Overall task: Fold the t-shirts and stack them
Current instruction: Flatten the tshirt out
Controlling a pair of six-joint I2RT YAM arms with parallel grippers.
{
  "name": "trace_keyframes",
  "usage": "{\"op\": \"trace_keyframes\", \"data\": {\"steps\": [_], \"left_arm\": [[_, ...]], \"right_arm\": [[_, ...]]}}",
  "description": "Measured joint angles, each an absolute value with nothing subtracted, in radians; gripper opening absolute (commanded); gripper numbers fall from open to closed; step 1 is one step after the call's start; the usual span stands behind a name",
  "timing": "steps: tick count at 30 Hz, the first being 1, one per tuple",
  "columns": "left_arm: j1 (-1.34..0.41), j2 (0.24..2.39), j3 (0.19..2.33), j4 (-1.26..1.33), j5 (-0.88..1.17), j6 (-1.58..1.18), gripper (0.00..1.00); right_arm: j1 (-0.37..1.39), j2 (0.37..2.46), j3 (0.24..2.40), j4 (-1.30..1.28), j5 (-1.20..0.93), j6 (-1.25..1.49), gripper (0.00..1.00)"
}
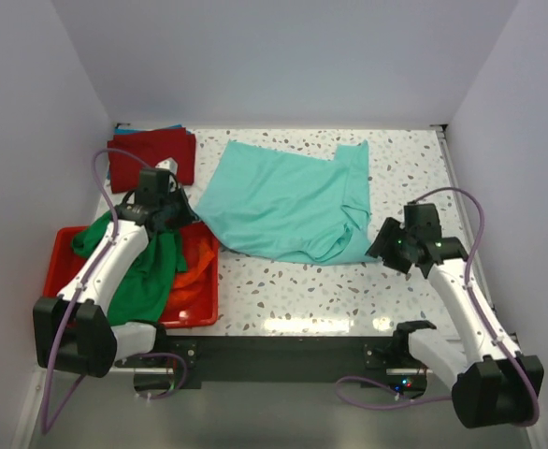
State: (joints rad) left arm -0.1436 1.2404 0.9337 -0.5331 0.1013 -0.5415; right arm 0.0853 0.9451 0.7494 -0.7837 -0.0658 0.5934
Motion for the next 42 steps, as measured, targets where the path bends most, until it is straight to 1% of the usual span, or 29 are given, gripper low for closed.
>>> {"op": "trace_keyframes", "data": {"steps": [4, 5, 11, 19, 27, 30, 33, 36, 37, 39, 42], "left_arm": [[-0.144, 1.24, 0.933, -0.533, 0.11, -0.538, 0.0], [-0.144, 1.24, 0.932, -0.532, 0.113, -0.538, 0.0], [-0.144, 1.238, 0.913, -0.534, 0.119, -0.533, 0.0], [-0.144, 1.211, 0.883, -0.543, 0.105, -0.53, 0.0], [-0.144, 1.199, 0.872, -0.545, 0.1, -0.529, 0.0], [-0.144, 1.199, 0.87, -0.545, 0.097, -0.529, 0.0], [-0.144, 1.199, 0.867, -0.545, 0.095, -0.527, 0.0], [-0.144, 1.199, 0.863, -0.545, 0.091, -0.526, 0.0], [-0.144, 1.198, 0.862, -0.545, 0.089, -0.526, 0.0], [-0.144, 1.198, 0.857, -0.546, 0.083, -0.522, 0.0], [-0.144, 1.198, 0.855, -0.553, 0.066, -0.512, 0.0]], "right_arm": [[0.176, 1.032, 0.755, -0.723, -0.062, 0.626, 0.5], [0.188, 1.066, 0.761, -0.706, -0.062, 0.63, 0.47], [0.196, 1.246, 0.832, -0.607, -0.052, 0.644, 0.39], [0.196, 1.405, 0.925, -0.498, -0.06, 0.648, 0.37], [0.196, 1.558, 0.984, -0.453, -0.072, 0.641, 0.35], [0.196, 1.592, 0.986, -0.448, -0.074, 0.639, 0.34], [0.196, 1.608, 0.986, -0.446, -0.074, 0.635, 0.31], [0.196, 1.629, 0.987, -0.439, -0.074, 0.628, 0.22], [0.196, 1.639, 0.987, -0.437, -0.073, 0.626, 0.12], [0.196, 1.658, 0.989, -0.435, -0.073, 0.621, 0.0], [0.196, 1.672, 0.997, -0.442, -0.07, 0.614, 0.0]]}}
